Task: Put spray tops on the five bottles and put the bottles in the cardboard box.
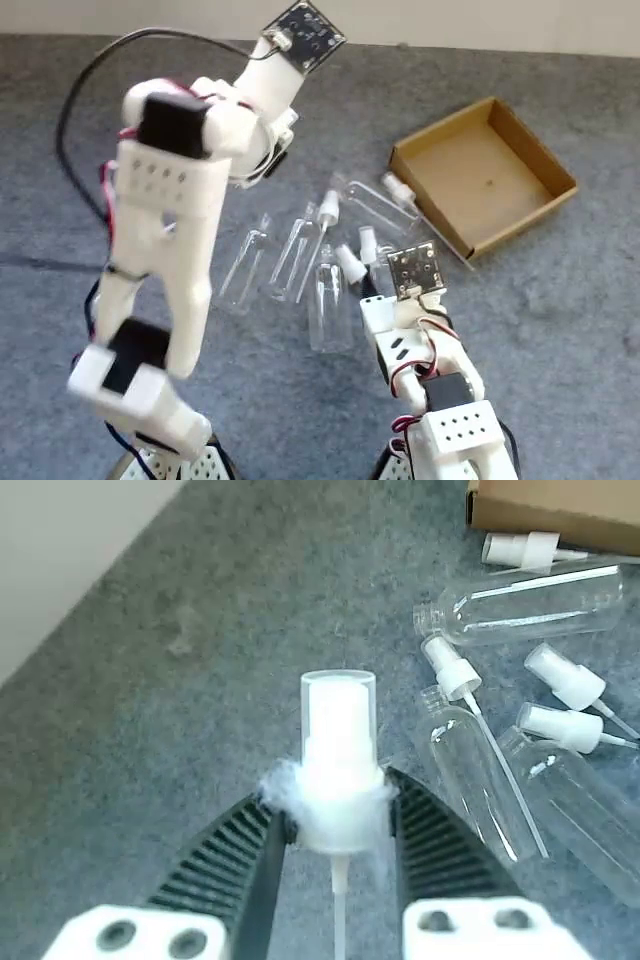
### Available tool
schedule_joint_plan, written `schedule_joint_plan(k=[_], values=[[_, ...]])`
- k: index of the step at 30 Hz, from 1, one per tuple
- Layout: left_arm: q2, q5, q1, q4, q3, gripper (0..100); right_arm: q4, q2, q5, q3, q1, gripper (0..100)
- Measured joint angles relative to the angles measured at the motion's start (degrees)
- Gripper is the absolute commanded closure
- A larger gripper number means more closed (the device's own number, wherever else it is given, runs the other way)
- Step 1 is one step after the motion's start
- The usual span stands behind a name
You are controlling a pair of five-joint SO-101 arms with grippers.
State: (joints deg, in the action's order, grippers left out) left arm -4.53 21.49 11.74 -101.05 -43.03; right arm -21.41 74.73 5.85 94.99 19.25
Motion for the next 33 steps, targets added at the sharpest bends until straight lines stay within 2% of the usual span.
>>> schedule_joint_plan(k=[7,14,23,27,33], values=[[18.29,0.0,-0.09,0.0,13.45,100,0.0,-0.62,0.0,0.09,4.75,78.2],[37.1,0.0,-0.09,0.0,30.33,100,0.0,0.7,0.0,0.09,5.1,78.3],[55.65,0.0,-0.18,0.0,46.95,100,0.0,18.73,0.0,0.0,5.19,78.5],[59.96,0.0,-0.18,0.0,50.99,100,0.0,27.96,-0.09,0.0,10.55,78.5],[66.81,0.0,-0.18,1.14,51.43,100,-0.09,29.36,-0.09,0.0,19.34,78.5]])
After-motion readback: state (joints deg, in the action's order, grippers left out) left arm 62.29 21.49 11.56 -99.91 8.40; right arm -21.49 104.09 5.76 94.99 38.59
